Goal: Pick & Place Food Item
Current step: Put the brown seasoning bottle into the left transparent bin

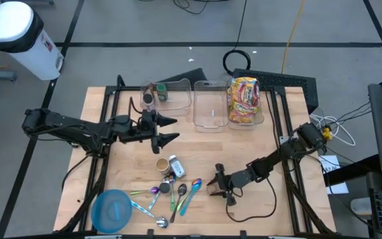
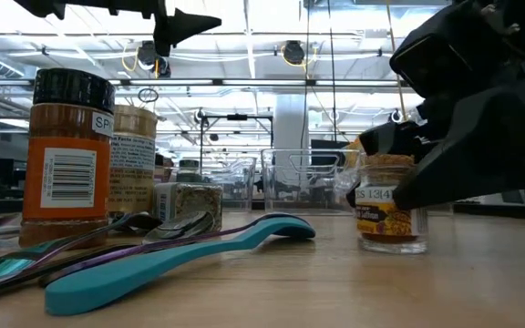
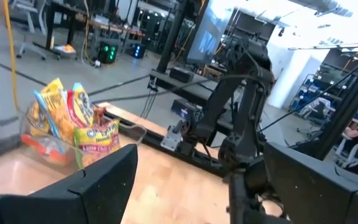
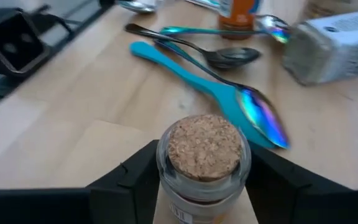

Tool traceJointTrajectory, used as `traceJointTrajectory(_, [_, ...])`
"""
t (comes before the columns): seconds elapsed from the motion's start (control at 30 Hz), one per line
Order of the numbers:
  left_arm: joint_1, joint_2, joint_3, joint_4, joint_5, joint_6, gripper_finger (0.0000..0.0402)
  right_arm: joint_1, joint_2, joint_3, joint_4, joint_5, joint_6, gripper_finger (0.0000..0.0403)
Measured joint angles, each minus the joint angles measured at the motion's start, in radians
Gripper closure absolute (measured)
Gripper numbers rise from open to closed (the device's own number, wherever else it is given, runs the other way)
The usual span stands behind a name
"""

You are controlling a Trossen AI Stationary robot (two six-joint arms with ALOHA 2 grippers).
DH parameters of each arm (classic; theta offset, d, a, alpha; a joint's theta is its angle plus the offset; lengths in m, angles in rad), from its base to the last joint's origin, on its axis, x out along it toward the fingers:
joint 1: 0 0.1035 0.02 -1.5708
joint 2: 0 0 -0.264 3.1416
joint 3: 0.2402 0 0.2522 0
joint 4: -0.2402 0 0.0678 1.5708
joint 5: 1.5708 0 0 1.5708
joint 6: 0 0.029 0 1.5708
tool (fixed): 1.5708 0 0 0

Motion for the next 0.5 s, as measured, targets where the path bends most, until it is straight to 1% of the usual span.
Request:
traceJointTrajectory(0.07, [-0.007, 0.016, 0.0, -0.001, 0.004, -0.009, 0.005, -0.001, -0.042, -0.002, -0.054, 0.006, -0.009, 0.0222])
traceJointTrajectory(0.13, [-0.013, 0.036, 0.0, 0.017, 0.041, -0.011, 0.005, -0.001, -0.104, 0.0, -0.126, 0.043, -0.02, 0.0222])
traceJointTrajectory(0.23, [-0.013, 0.064, 0.012, 0.049, 0.107, -0.004, 0.005, -0.002, -0.203, 0.006, -0.282, 0.175, -0.026, 0.0215])
traceJointTrajectory(0.3, [-0.013, 0.078, 0.02, 0.054, 0.123, -0.003, 0.005, -0.021, -0.232, 0.005, -0.38, 0.256, -0.035, 0.0211])
traceJointTrajectory(0.33, [-0.013, 0.085, 0.024, 0.062, 0.124, -0.001, 0.005, -0.037, -0.234, 0.004, -0.417, 0.27, -0.038, 0.0211])
traceJointTrajectory(0.4, [-0.013, 0.094, 0.028, 0.072, 0.124, 0.004, 0.005, -0.079, -0.227, 0.002, -0.449, 0.257, -0.036, 0.0215])
traceJointTrajectory(0.5, [-0.013, 0.094, 0.028, 0.074, 0.123, 0.005, 0.005, -0.144, -0.186, 0.004, -0.419, 0.185, -0.034, 0.0221])
